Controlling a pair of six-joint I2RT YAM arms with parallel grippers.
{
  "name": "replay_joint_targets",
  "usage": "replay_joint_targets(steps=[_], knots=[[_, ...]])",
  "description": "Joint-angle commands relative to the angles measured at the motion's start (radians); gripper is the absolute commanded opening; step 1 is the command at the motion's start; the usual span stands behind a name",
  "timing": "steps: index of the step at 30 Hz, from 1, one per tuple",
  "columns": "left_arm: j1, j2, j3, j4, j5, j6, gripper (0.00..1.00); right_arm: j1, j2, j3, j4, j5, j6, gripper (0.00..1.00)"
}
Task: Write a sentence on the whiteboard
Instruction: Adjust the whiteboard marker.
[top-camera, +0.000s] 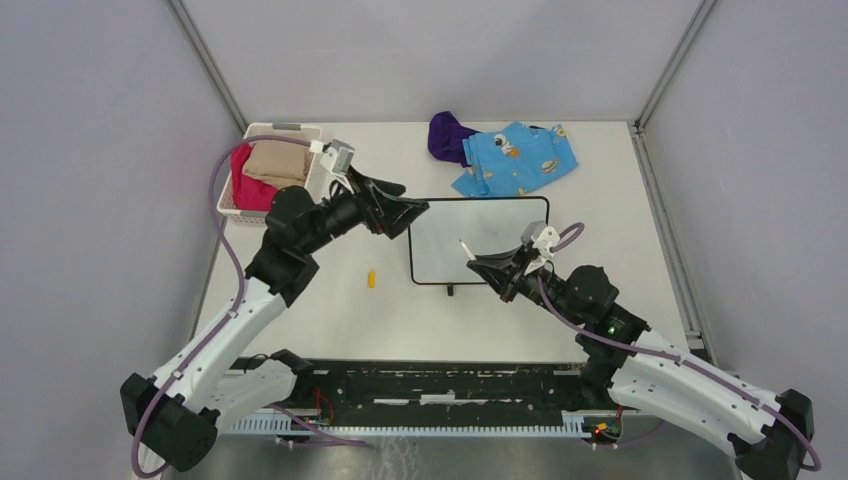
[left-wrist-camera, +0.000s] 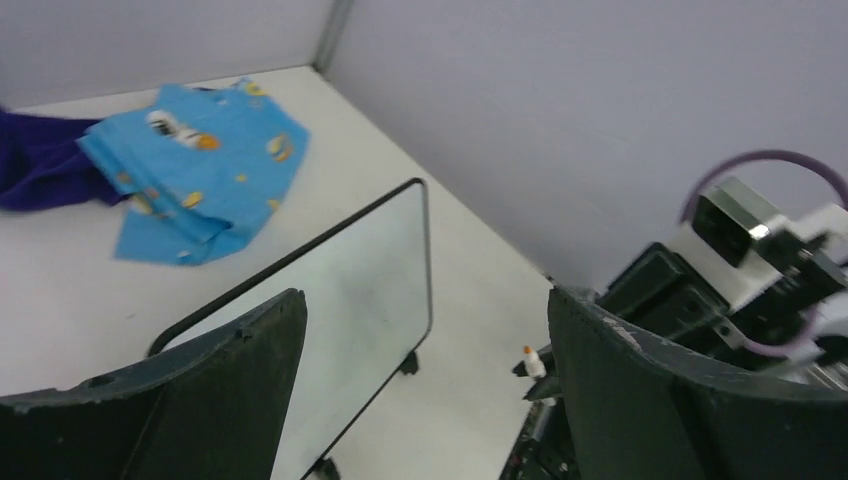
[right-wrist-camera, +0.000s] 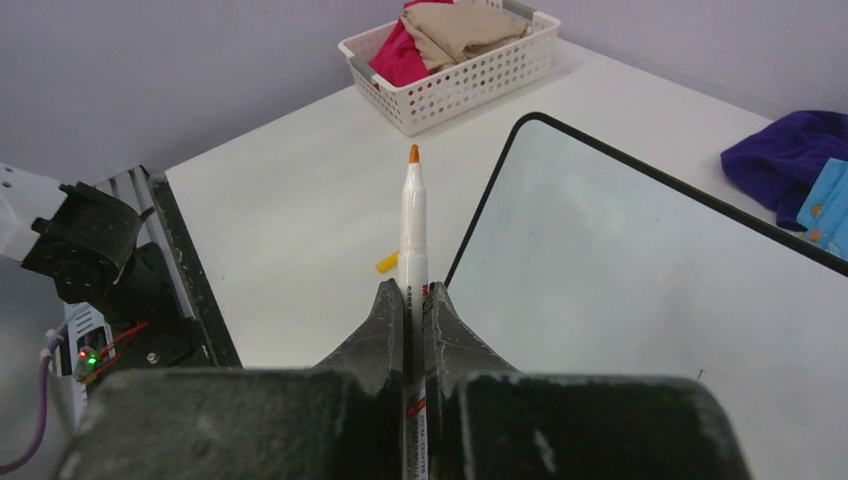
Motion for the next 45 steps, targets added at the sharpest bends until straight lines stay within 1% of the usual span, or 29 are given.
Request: replay_joint_targets(steps=[1,3,5,7,10,15,17,22,24,27,29,30,31,34,36,40,42,45], knots=[[-0.019,0.063,-0.027,0.379,0.364,-0.103,0.95,-0.001,-0.007,-0.018,0.222,-0.043,0.056,0.0],[-0.032,0.098,-0.047,0.48,0.445,-0.149,0.94,-0.001,0.005,-0.019,0.264,-0.057,0.064,0.0],[-0.041,0.115,-0.079,0.566,0.491,-0.193,0.93,-0.001,0.019,-0.011,0.291,-0.067,0.074,0.0],[-0.042,0.114,-0.118,0.642,0.508,-0.227,0.92,-0.001,0.03,-0.004,0.313,-0.073,0.081,0.0],[-0.042,0.1,-0.154,0.677,0.511,-0.237,0.91,-0.001,0.054,0.011,0.341,-0.102,0.087,0.0],[-0.063,0.085,-0.165,0.685,0.552,-0.255,0.87,-0.002,0.119,0.068,0.367,-0.208,0.098,0.0],[-0.082,0.071,-0.166,0.675,0.566,-0.239,0.85,-0.001,0.141,0.083,0.375,-0.241,0.098,0.0],[-0.123,0.05,-0.133,0.512,0.562,-0.132,0.78,-0.001,0.169,0.113,0.38,-0.285,0.094,0.0],[-0.133,0.053,-0.127,0.489,0.562,-0.118,0.74,-0.001,0.174,0.125,0.377,-0.307,0.095,0.0],[-0.138,0.061,-0.124,0.488,0.568,-0.12,0.66,-0.002,0.177,0.137,0.364,-0.323,0.09,0.0],[-0.139,0.067,-0.121,0.488,0.568,-0.122,0.55,-0.001,0.175,0.14,0.355,-0.326,0.085,0.0],[-0.139,0.07,-0.121,0.488,0.567,-0.122,0.53,-0.002,0.174,0.141,0.35,-0.326,0.084,0.0],[-0.139,0.072,-0.12,0.488,0.568,-0.123,0.48,-0.002,0.174,0.142,0.347,-0.326,0.081,0.0],[-0.139,0.076,-0.12,0.488,0.564,-0.125,0.39,-0.001,0.173,0.141,0.34,-0.332,0.078,0.0],[-0.139,0.076,-0.121,0.488,0.561,-0.125,0.38,-0.001,0.175,0.141,0.337,-0.334,0.075,0.0],[-0.139,0.074,-0.121,0.491,0.556,-0.129,0.43,-0.001,0.184,0.144,0.336,-0.346,0.073,0.0],[-0.139,0.073,-0.123,0.497,0.557,-0.136,0.44,-0.001,0.187,0.144,0.336,-0.35,0.074,0.0],[-0.139,0.072,-0.126,0.51,0.562,-0.144,0.4,-0.001,0.19,0.145,0.334,-0.352,0.073,0.0]])
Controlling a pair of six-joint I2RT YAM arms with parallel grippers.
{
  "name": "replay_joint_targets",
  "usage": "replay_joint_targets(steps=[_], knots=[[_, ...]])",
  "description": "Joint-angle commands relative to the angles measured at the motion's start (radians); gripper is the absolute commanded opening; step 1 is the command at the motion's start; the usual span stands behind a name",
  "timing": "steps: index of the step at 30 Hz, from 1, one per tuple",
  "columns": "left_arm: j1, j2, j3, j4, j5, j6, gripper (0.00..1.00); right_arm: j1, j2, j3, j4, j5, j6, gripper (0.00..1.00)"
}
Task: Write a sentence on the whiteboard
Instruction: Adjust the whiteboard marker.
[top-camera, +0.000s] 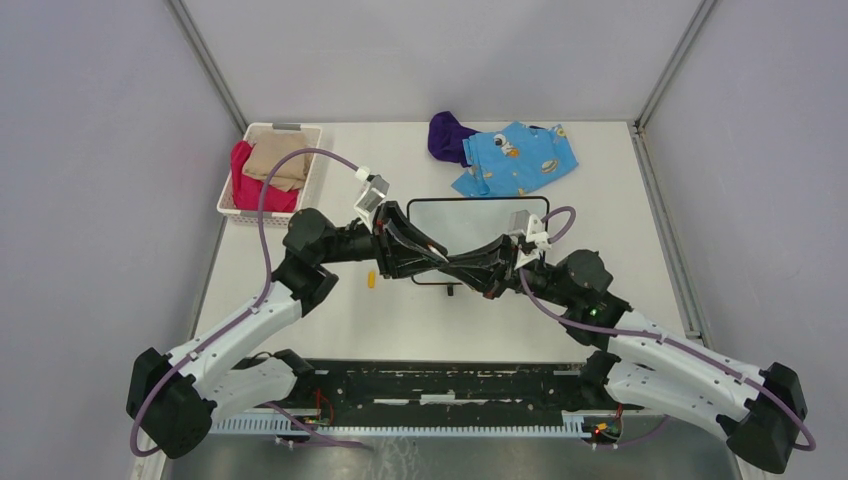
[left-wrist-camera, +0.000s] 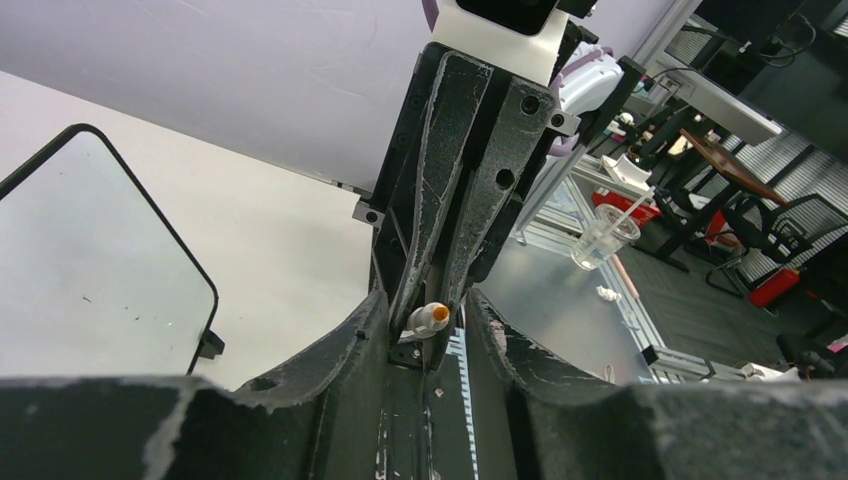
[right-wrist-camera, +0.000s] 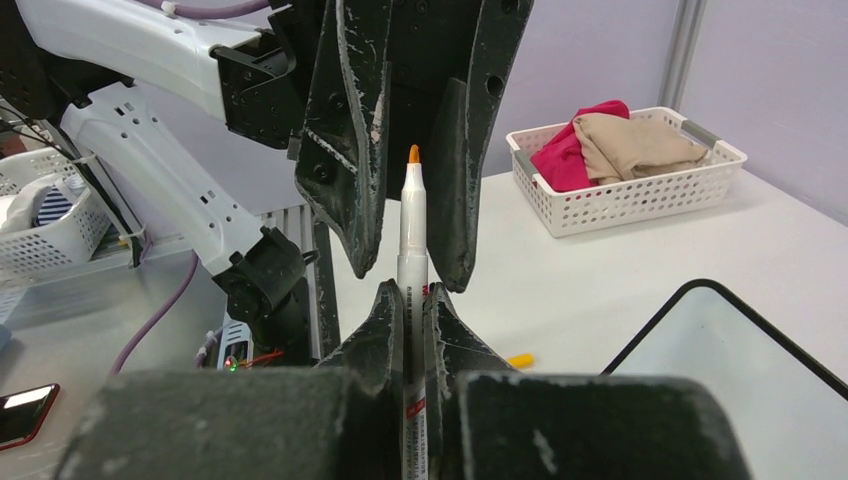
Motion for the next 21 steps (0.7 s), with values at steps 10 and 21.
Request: replay_joint_targets(steps=[10,21], knots=[[-0.013,-0.001,0.035,0.053,0.026,0.012,0.02,-0.001,0.003,0.053,0.032,-0.018,-0.01,0.0],[-0.017,-0.01,0.022,0.313,-0.223,-0.227,0.02,-0.001,-0.122,0.037,0.012,0.188,0.047,0.65]])
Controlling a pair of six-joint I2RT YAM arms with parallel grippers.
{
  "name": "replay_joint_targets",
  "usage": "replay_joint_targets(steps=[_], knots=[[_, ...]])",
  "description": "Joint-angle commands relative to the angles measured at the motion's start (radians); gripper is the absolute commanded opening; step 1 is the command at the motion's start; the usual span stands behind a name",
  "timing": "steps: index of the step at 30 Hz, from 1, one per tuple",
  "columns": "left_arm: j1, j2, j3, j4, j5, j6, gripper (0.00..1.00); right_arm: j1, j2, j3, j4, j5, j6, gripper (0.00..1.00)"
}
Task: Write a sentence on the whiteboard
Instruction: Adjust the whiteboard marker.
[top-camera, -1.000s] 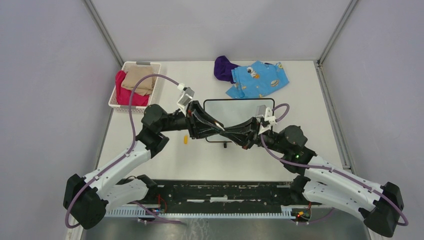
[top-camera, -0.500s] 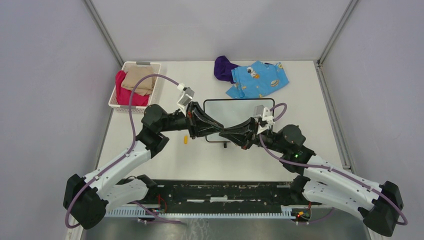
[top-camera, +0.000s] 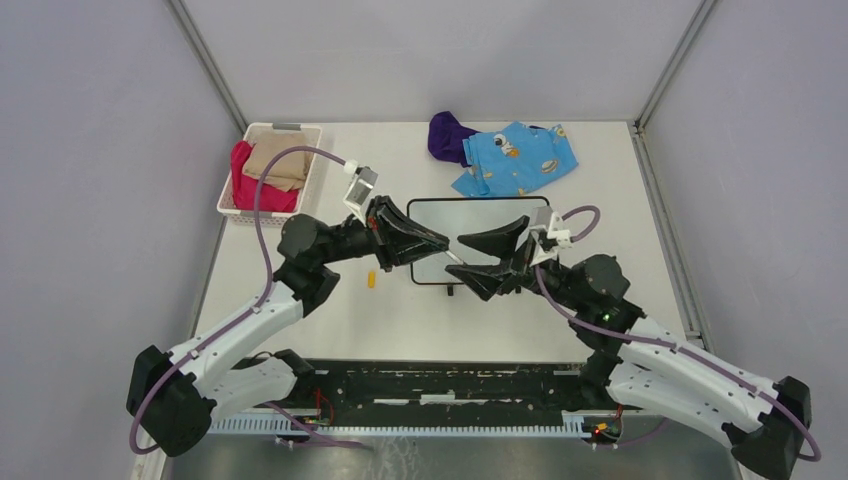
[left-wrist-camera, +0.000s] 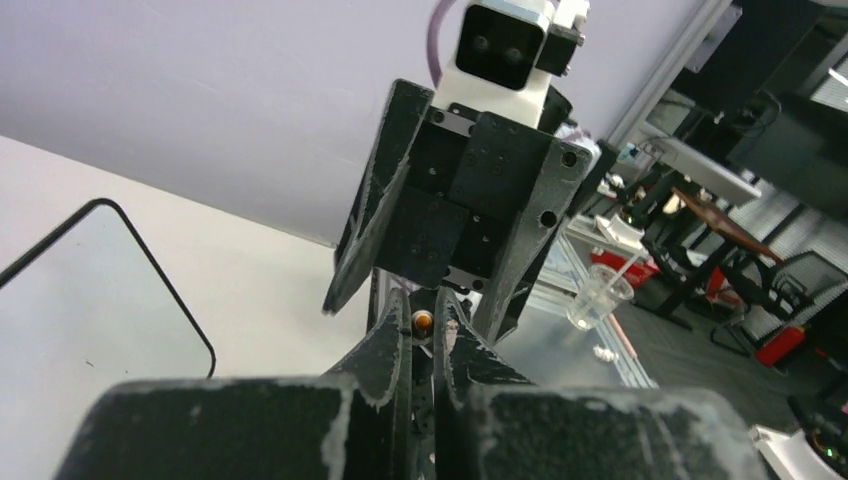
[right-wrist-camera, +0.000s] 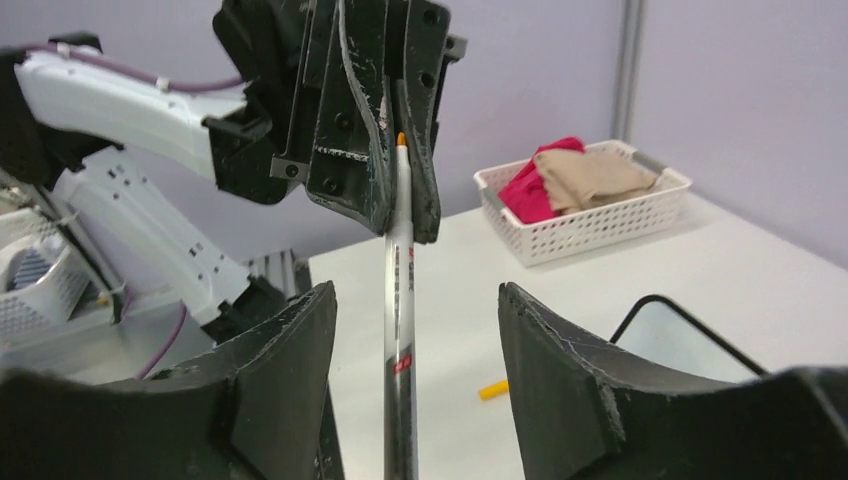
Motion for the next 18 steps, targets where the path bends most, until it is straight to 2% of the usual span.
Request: replay_joint_targets(steps=[1,5,11,18], knots=[[-0.004,-0.022,0.017,0.211,-0.187,-0.163,0.02,-0.003,-0.081,0.027,0.039,0.138,0.026,0.66],[-0.004,-0.046,0.014,0.258,-0.334,-0.215,0.02,-0.013,-0.094,0.052,0.041,0.12,0.06,0.66],[-0.007,-0.06,0.016,0.371,-0.485,-0.319,0.02,-0.03,-0.054,0.06,0.178,0.097,0.162,0.66],[-0.012,-0.12,0.043,0.284,-0.6,-0.294,0.02,-0.036,0.106,0.192,0.323,0.009,0.277,0.65]])
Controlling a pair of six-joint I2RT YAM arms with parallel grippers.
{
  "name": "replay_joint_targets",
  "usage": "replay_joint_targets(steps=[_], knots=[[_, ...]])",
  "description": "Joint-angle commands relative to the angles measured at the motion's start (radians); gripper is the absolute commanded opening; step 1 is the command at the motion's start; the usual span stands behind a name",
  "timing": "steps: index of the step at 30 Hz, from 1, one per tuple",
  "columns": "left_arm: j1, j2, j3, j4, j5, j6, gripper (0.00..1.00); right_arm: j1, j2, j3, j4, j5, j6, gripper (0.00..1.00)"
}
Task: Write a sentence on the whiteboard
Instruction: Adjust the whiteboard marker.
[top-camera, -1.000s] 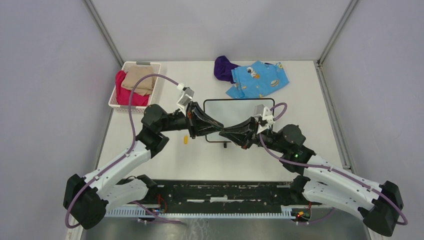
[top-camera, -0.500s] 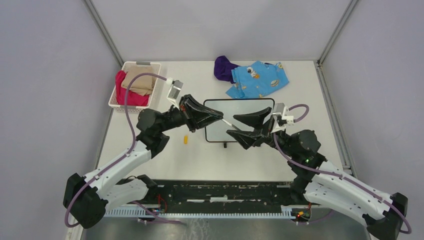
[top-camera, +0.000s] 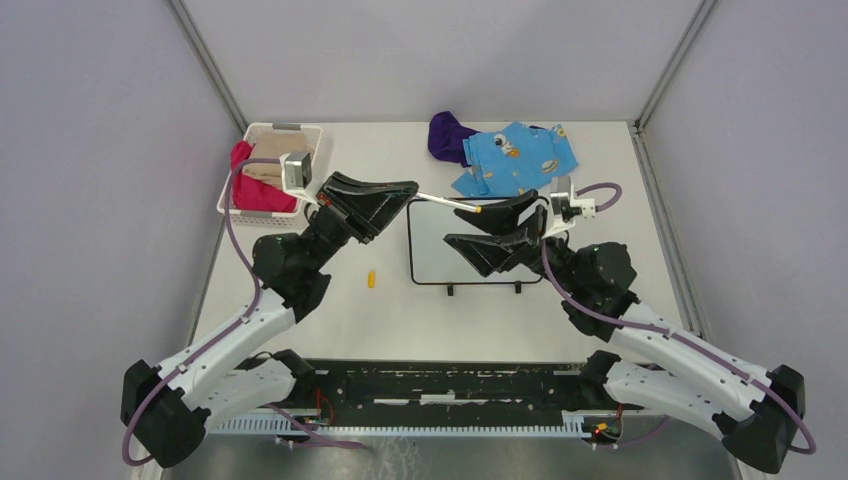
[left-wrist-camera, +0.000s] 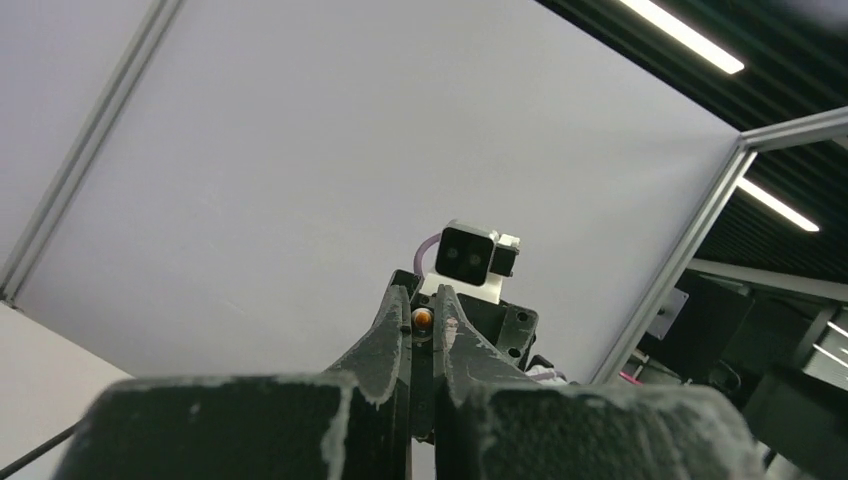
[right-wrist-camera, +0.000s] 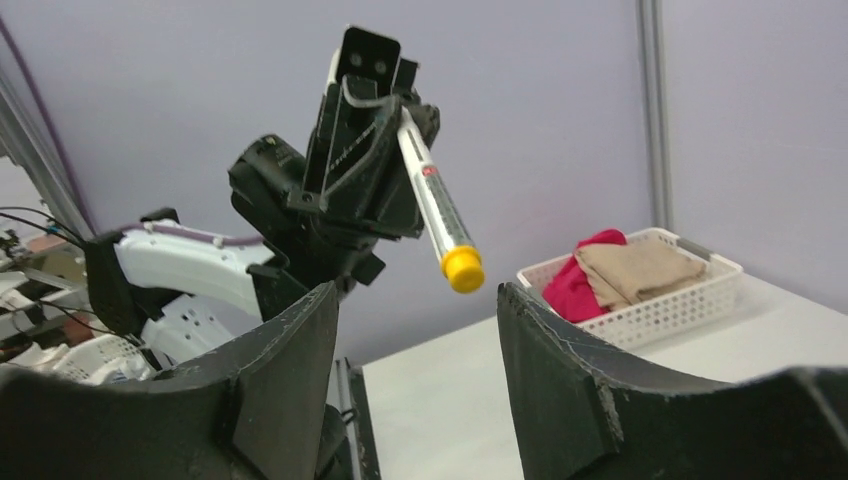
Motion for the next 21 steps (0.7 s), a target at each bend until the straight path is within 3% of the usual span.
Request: replay_joint_targets(steps=[1,6,13,17,21], knots=[[-0.005,-0.075,0.053,-0.042,-0.148,0.004,0.02,-0.002,0.062,0.112,0.151,-0.034,0.093,0.66],[-0.006,-0.137,0.133,-0.25,-0.336,0.106,0.02,-0.002,0.084,0.15,0.105,0.029,0.022,0.66],[-0.005,-0.11,0.271,-0.356,-0.454,0.164,0.02,-0.001,0.182,0.428,-0.227,0.037,-0.184,0.69],[-0.005,-0.098,0.363,-0.436,-0.536,0.254,0.02,-0.004,0.271,0.602,-0.424,0.222,-0.297,0.71],[-0.006,-0.075,0.419,-0.492,-0.623,0.339,0.02,-0.007,0.382,0.726,-0.476,0.578,-0.436,0.74]])
